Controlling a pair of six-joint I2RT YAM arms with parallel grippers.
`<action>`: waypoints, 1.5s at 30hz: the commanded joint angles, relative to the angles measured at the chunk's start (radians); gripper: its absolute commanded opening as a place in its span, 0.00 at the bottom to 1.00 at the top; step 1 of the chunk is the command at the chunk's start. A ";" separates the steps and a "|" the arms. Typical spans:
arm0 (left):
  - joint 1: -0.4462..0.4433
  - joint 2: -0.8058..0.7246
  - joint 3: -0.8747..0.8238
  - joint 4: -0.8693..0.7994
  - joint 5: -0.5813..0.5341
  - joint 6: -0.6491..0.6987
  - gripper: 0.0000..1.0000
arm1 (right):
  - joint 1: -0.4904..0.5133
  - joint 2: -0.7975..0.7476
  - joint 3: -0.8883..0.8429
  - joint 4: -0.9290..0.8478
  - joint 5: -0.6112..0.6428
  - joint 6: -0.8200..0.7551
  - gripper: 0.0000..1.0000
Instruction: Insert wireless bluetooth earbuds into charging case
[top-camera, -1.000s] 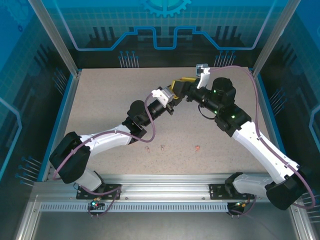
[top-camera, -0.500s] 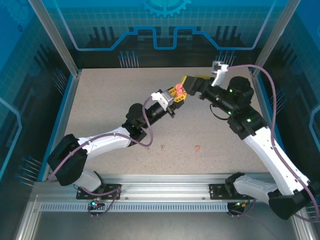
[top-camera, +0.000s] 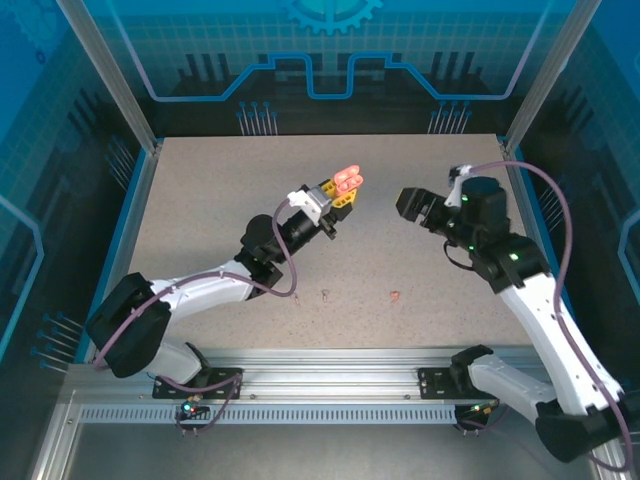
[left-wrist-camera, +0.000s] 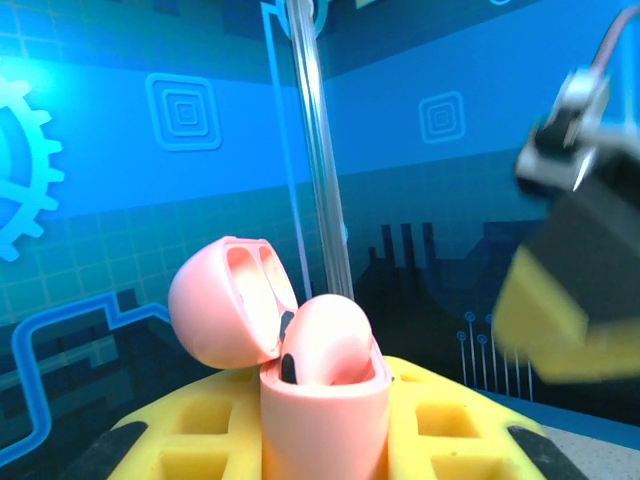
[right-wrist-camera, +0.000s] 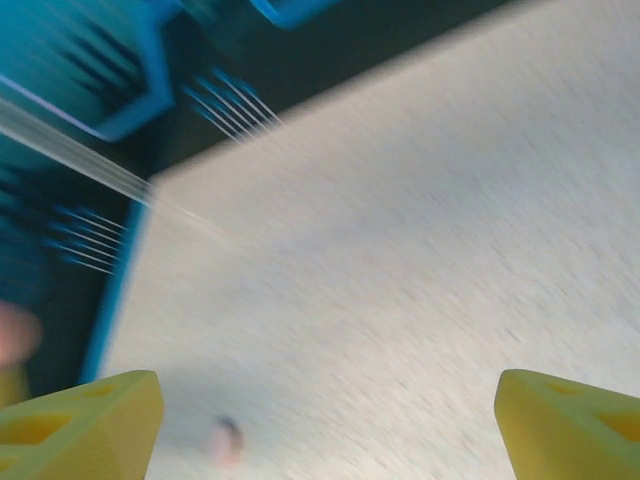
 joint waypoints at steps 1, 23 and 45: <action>0.007 -0.057 -0.013 0.062 -0.018 -0.024 0.00 | -0.008 0.121 -0.077 -0.209 0.081 0.034 0.84; 0.023 -0.134 -0.073 0.065 -0.022 -0.034 0.00 | 0.234 0.597 -0.127 -0.220 0.183 0.148 0.56; 0.029 -0.139 -0.085 0.070 -0.017 -0.042 0.00 | 0.251 0.652 -0.196 -0.167 0.169 0.177 0.50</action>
